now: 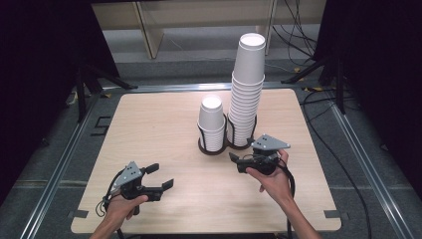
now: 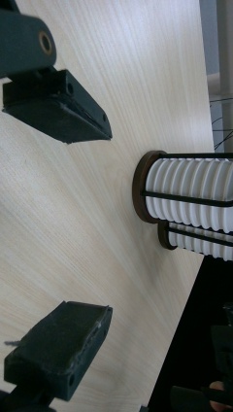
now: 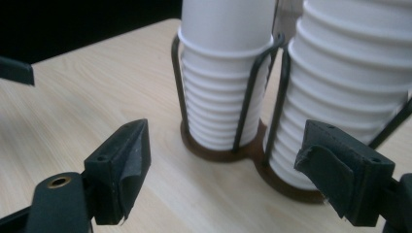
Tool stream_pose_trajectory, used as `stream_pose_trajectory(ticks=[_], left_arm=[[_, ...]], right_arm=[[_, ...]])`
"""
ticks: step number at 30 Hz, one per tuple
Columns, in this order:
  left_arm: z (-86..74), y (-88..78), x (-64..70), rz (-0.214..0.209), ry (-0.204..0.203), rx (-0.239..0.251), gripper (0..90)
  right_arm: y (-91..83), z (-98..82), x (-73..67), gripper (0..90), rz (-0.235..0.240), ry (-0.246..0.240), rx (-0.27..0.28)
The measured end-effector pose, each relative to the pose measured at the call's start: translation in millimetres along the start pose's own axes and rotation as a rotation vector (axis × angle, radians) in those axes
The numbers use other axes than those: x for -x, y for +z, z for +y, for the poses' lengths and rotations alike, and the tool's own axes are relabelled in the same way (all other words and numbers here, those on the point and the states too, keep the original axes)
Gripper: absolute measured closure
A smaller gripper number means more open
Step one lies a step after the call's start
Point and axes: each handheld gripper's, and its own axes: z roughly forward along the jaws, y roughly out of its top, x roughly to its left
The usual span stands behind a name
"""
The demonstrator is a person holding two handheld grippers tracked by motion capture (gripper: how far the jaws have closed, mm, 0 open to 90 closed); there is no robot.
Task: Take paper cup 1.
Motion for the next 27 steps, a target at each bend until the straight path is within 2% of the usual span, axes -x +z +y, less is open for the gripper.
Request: stream_pose_trajectory(ticks=[1, 2, 3, 4, 5, 8, 9, 13, 14, 16, 17, 20, 23, 24, 27], left_arm=[[-0.4, 1.0, -0.8, -0.009, 0.0, 0.012, 14.8], [-0.7, 1.4, -1.1, -0.013, -0.001, 0.018, 14.8], [-0.6, 0.8, -0.9, -0.008, -0.003, 0.012, 14.8], [-0.6, 0.4, -0.8, -0.006, -0.004, 0.009, 14.8], [-0.6, 1.0, -1.6, -0.012, -0.001, 0.016, 14.8], [-0.8, 0.8, -1.9, -0.011, -0.002, 0.016, 14.8], [-0.6, 0.5, -1.9, -0.009, -0.001, 0.013, 14.8], [-0.1, -0.8, -2.3, 0.003, -0.006, 0.007, 14.8], [-0.1, -1.0, -2.4, 0.003, -0.005, 0.007, 14.8], [0.1, -1.4, -2.8, 0.007, -0.002, 0.007, 14.8], [0.1, -1.4, -3.1, 0.006, -0.003, 0.011, 14.8], [-0.1, -0.8, -3.7, -0.003, -0.003, 0.024, 14.8], [-0.2, -0.8, -3.8, 0.001, -0.009, 0.03, 14.7], [-0.2, -1.0, -4.2, 0.001, -0.007, 0.028, 14.7], [0.2, -1.9, -4.5, 0.005, -0.004, 0.019, 14.7]], right_arm=[[0.0, 4.1, -1.6, 19.7, 0.005, 0.014, -0.005], [0.2, 8.2, -2.0, 19.7, -0.002, 0.008, 0.002], [1.4, 12.2, -1.9, 19.8, -0.003, 0.0, 0.012], [3.1, 14.6, -3.5, 19.8, 0.011, 0.024, 0.018], [2.7, 18.8, -3.0, 19.8, 0.0, 0.013, 0.015], [7.7, 29.6, -2.7, 19.7, 0.001, 0.036, 0.03], [8.8, 32.0, -2.0, 19.6, -0.005, 0.025, 0.036], [19.5, 43.3, -3.5, 18.9, -0.008, 0.038, 0.068], [20.8, 45.9, -4.6, 18.8, -0.026, 0.033, 0.069], [25.1, 50.8, -7.5, 18.7, -0.031, 0.041, 0.059], [27.5, 53.1, -7.9, 18.6, -0.044, 0.028, 0.066], [34.3, 59.0, -12.3, 18.6, -0.046, 0.05, 0.072], [41.6, 64.5, -15.1, 18.5, -0.07, 0.055, 0.08], [44.3, 66.0, -14.8, 18.4, -0.079, 0.048, 0.088], [51.4, 70.2, -16.3, 18.4, -0.094, 0.076, 0.079]])
